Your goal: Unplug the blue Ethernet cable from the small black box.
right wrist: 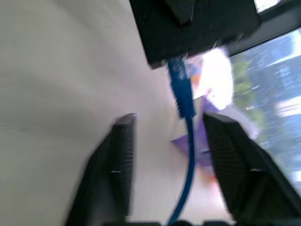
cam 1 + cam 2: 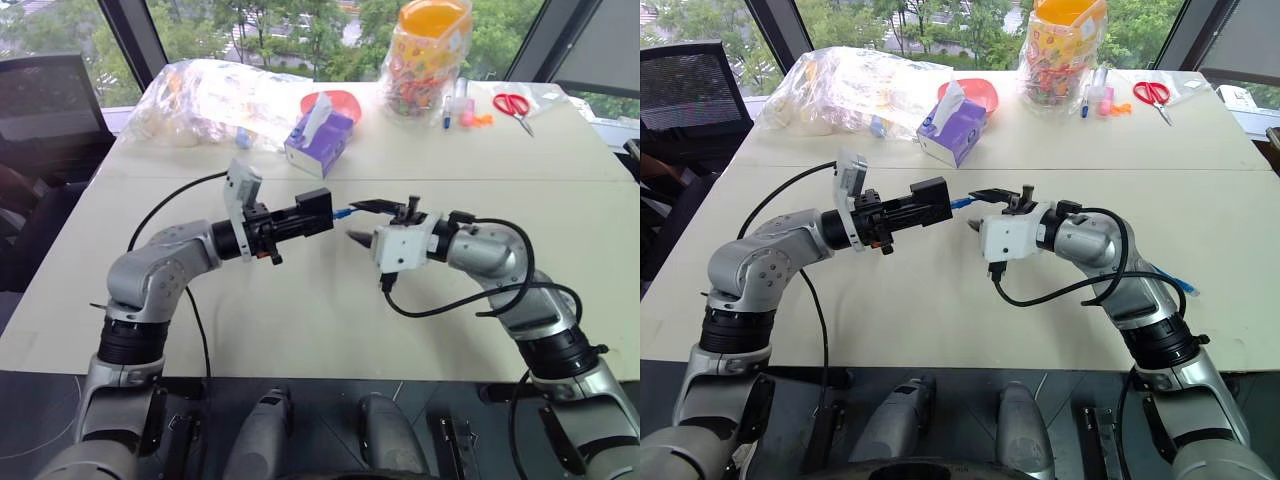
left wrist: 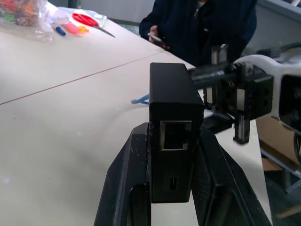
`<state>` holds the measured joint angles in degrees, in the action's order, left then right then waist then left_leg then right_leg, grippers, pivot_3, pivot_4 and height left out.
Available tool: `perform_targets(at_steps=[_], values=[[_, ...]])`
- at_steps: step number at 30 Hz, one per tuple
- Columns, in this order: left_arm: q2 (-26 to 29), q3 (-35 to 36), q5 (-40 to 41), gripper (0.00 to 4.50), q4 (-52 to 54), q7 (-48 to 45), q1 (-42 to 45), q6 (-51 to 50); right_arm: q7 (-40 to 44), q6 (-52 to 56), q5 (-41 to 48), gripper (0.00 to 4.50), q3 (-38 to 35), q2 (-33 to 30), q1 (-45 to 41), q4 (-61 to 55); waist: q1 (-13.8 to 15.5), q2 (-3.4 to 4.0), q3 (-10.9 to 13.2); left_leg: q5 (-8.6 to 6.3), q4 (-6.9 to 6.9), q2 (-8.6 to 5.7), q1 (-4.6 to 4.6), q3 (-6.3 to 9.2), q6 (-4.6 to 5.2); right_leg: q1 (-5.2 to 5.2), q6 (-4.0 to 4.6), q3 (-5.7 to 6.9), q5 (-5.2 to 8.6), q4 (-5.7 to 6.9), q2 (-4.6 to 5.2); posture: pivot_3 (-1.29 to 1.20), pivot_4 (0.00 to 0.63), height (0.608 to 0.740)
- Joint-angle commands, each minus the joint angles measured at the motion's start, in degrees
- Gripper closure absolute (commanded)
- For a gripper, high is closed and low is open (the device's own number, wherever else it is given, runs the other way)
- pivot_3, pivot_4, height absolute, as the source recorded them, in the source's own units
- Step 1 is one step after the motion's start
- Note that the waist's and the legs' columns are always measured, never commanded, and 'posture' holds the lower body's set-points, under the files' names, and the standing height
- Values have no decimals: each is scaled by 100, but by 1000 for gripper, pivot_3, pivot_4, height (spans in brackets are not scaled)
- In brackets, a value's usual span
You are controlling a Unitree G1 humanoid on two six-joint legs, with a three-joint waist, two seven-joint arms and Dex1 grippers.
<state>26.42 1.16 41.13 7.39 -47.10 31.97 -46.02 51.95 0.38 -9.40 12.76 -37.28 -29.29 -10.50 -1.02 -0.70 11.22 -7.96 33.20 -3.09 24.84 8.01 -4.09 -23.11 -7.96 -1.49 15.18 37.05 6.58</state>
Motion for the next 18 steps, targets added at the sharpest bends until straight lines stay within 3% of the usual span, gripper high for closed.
perform_targets(at_steps=[1,5,14,18], values=[[210,192,417,3995,311,-320,13,-248,1064,1659,1701,234,-451,-199,-141,-575,2,0,0,0,0,0,0,1,0,0,0,0,0,-1,0,0,150,728],[507,331,942,3995,523,-750,-3,-584,1609,3072,2868,234,-784,-374,-487,-339,-9,-2,1,-1,0,1,2,3,0,-1,4,2,2,-4,1,0,150,728],[886,322,1120,3995,653,-1061,-51,-747,1409,4465,3935,234,-1023,106,-1025,269,9,-2,1,-2,-1,2,21,1,0,-19,16,4,8,-9,4,0,150,728],[916,333,1080,3995,677,-1016,-38,-731,1421,4738,4070,2162,-877,28,-981,139,24,-2,1,-1,0,-1,45,2,1,-37,12,7,7,-13,6,0,150,728]])
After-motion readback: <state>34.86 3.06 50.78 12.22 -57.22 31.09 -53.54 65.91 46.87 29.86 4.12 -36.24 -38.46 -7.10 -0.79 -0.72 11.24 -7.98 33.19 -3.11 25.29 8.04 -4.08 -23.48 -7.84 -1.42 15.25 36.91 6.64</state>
